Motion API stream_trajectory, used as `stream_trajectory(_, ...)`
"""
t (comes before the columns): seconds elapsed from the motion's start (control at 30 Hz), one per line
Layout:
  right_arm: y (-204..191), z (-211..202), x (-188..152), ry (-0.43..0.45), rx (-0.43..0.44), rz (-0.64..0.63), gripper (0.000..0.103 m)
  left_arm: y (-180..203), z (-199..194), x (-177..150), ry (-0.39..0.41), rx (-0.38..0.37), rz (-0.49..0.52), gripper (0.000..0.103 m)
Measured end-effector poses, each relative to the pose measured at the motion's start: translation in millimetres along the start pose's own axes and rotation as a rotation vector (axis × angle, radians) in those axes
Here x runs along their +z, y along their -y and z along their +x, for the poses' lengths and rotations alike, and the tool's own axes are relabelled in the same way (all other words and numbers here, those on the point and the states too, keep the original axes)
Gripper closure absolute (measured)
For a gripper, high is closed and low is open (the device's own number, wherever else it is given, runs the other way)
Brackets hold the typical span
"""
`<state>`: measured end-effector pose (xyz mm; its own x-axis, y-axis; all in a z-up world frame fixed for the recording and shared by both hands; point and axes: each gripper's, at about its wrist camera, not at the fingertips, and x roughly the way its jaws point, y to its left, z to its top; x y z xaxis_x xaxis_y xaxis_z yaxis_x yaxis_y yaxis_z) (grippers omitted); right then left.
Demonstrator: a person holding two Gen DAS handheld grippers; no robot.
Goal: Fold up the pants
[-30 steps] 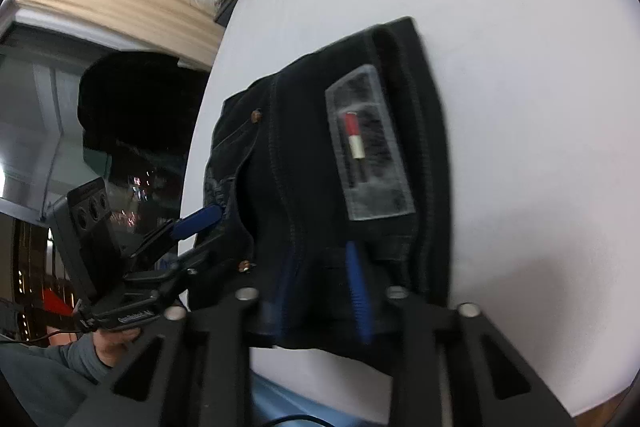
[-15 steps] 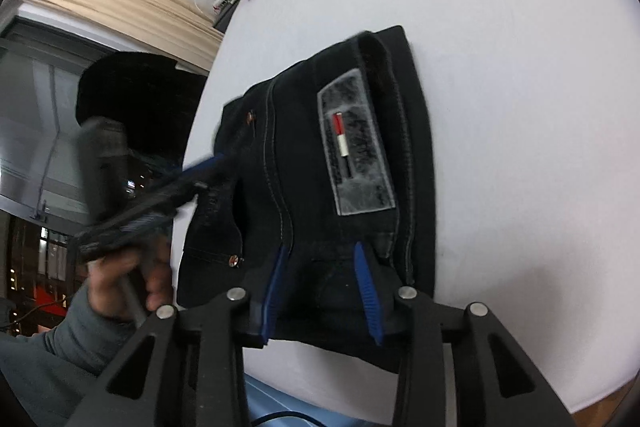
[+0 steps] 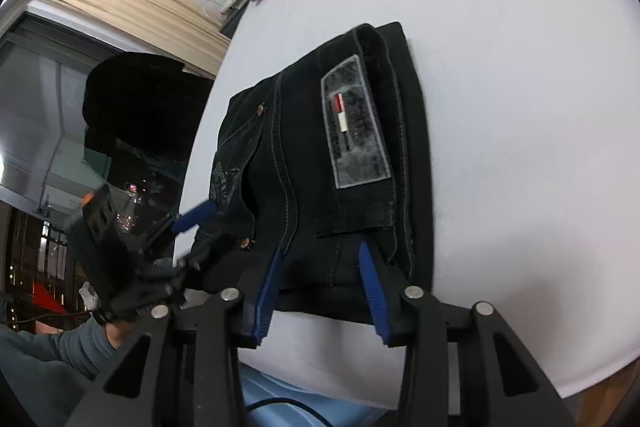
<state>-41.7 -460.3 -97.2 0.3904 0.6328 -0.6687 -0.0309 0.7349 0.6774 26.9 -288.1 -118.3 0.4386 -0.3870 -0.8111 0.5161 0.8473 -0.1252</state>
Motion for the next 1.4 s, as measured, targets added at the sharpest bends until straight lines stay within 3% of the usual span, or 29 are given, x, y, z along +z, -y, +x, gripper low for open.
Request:
stream_trajectory(0.1, -6.6, -7.6, 2.7, 0.004, -0.010, 0.000, 0.061, -6.4, -13.3, 3.1, 0.008, -0.054, -0.071, 0.031)
stream_trajectory(0.17, -14.0, -23.1, 8.1, 0.037, -0.001, -0.023, 0.052, -20.1, -33.6, 5.5, 0.076, -0.088, -0.134, 0.031)
stream_trajectory(0.2, -13.4, -31.2, 8.9, 0.055, 0.006, -0.031, 0.040, -29.0, -44.2, 6.4, 0.115, -0.083, -0.157, 0.028)
stream_trajectory(0.23, -12.4, -38.8, 13.4, 0.077, 0.010, -0.033, 0.034, -37.3, -50.5, 7.4, 0.142, -0.067, -0.181, 0.024)
stream_trajectory(0.27, -9.3, -42.8, 17.4, 0.089, 0.004, -0.029, 0.027, -47.4, -52.4, 8.7, 0.154, -0.054, -0.208, 0.011)
stream_trajectory(0.3, -5.2, -43.6, 22.8, 0.095, -0.012, -0.016, 0.026, -57.4, -52.6, 9.1, 0.153, -0.049, -0.230, 0.007)
stream_trajectory(0.4, 14.5, -33.8, 40.2, 0.067, -0.008, 0.041, 0.026, -89.9, -35.6, 7.7, 0.081, -0.058, -0.333, 0.007)
stream_trajectory(0.53, 36.1, -3.4, 53.2, -0.005, 0.007, 0.103, 0.026, -111.0, -5.1, -0.6, -0.045, -0.145, -0.426, 0.007)
stream_trajectory(0.7, 46.8, 20.0, 69.4, -0.016, 0.030, 0.128, 0.027, -107.3, 21.5, 12.9, -0.102, -0.182, -0.403, 0.009)
stream_trajectory(0.77, 45.0, 26.0, 73.6, -0.021, 0.032, 0.134, 0.037, -107.3, 29.8, 18.4, -0.133, -0.212, -0.405, 0.009)
stream_trajectory(0.83, 43.1, 34.8, 76.3, -0.045, 0.018, 0.128, 0.046, -106.8, 31.7, 22.2, -0.164, -0.218, -0.381, 0.015)
stream_trajectory(0.9, 38.9, 37.9, 77.5, -0.057, -0.001, 0.120, 0.056, -101.2, 36.8, 30.0, -0.187, -0.232, -0.368, 0.036)
stream_trajectory(1.1, 11.7, 31.9, 75.8, -0.049, -0.130, 0.006, 0.075, -91.5, 31.8, 37.3, -0.178, -0.196, -0.348, 0.063)
stream_trajectory(1.23, -15.3, 25.0, 74.1, -0.023, -0.212, -0.067, 0.081, -93.0, 21.2, 39.6, -0.157, -0.205, -0.360, 0.074)
stream_trajectory(1.4, -56.5, 10.5, 85.8, 0.031, -0.205, -0.154, 0.083, -95.9, 6.0, 48.4, -0.120, -0.211, -0.345, 0.081)
